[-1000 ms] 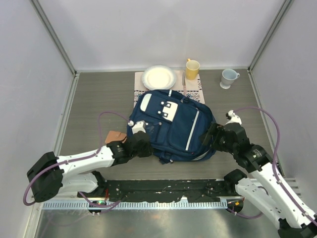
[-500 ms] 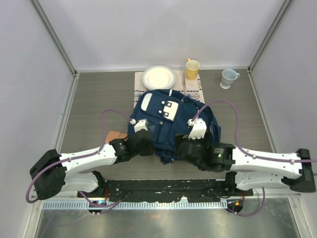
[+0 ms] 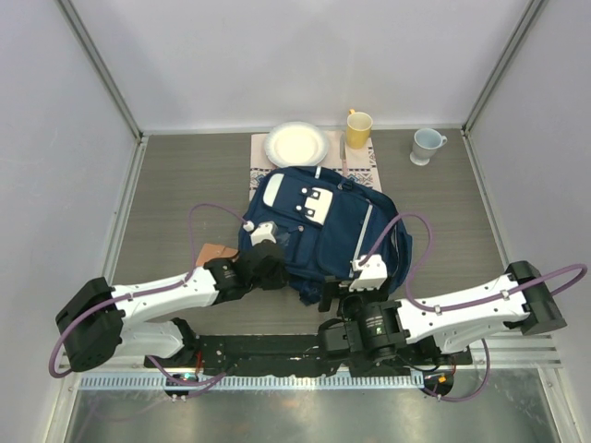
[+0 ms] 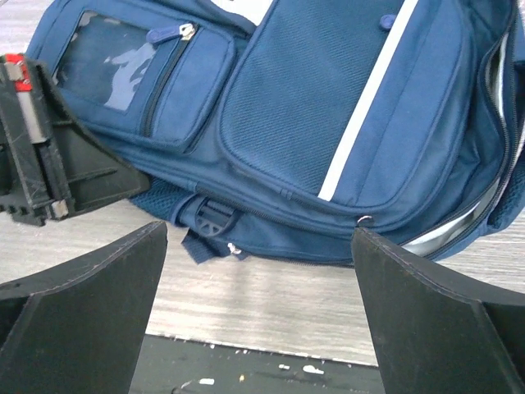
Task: Pack the student bag
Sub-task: Zip the student bag at the center of the board.
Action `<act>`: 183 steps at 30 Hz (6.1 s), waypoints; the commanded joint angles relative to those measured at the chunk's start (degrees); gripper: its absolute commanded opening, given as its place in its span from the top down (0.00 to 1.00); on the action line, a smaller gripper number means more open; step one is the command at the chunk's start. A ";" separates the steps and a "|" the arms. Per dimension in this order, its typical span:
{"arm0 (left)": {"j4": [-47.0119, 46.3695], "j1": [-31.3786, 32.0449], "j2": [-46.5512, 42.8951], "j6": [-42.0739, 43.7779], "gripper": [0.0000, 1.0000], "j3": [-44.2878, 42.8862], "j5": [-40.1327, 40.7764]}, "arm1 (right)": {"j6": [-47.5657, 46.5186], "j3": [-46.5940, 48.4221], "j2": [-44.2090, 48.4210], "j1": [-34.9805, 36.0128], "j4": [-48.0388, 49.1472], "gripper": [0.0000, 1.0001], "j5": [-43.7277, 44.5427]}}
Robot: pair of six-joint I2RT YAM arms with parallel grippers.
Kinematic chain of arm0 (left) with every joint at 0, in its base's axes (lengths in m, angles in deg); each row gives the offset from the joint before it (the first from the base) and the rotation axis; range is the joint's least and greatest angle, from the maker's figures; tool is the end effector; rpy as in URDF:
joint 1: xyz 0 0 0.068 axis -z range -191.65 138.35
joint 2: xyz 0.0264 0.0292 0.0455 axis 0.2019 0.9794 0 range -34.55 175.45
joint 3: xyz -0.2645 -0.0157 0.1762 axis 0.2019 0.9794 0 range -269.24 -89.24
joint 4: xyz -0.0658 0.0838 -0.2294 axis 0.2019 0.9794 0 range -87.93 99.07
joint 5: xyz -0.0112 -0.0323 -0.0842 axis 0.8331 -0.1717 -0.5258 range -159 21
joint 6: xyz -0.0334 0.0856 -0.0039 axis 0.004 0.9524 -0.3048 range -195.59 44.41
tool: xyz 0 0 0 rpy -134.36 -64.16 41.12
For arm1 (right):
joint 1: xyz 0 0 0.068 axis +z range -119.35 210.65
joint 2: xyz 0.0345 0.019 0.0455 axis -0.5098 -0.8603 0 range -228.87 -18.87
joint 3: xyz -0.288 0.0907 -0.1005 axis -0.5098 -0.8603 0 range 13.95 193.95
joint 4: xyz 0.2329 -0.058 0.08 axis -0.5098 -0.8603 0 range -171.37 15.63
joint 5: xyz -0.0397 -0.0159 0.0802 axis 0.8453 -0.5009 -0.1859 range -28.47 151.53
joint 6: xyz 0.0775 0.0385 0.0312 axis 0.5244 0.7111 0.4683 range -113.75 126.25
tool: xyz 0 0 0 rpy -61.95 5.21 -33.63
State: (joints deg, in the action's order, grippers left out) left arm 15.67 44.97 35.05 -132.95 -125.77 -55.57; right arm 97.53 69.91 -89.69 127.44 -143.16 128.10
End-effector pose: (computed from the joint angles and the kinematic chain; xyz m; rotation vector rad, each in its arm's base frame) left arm 0.1525 -0.1965 0.2140 -0.1311 2.4603 -0.6622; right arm 0.0548 0.1810 0.2983 -0.0231 1.9824 0.2011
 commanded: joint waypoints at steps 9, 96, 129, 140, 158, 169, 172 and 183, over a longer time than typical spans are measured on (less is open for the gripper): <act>-5.87 0.16 -0.43 1.47 1.00 -5.04 0.19 | -7.86 -8.56 6.57 0.50 11.09 0.07 -0.45; -1.83 0.07 -3.51 3.05 1.00 -7.06 2.13 | -22.91 -18.00 -9.42 -16.20 49.37 0.89 -9.70; 3.53 -17.60 -16.57 8.17 0.04 -0.21 -8.78 | -34.60 -31.44 11.51 -16.02 54.11 0.99 -32.46; 7.14 -3.02 -21.36 -9.49 0.00 4.01 2.46 | -34.24 -30.30 11.76 -16.37 56.14 0.99 -29.39; -17.72 14.12 -8.79 -25.25 0.00 9.11 16.19 | -35.65 -31.44 16.60 -16.37 54.82 0.99 -28.95; -27.13 14.75 -1.76 -27.27 0.00 9.20 18.39 | -36.35 -30.74 17.30 -16.37 54.81 0.99 -30.00; -29.42 14.75 0.88 -27.89 0.00 9.38 17.16 | -36.27 -31.79 17.30 -16.37 57.54 0.99 -31.23; -36.10 14.83 6.94 -34.75 0.48 12.98 13.37 | -37.49 -30.83 14.49 -16.37 60.09 0.99 -32.11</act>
State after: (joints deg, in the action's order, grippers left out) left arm -13.13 59.55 40.36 -165.50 -113.86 -42.63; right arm 61.19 37.54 -74.87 111.05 -89.24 96.17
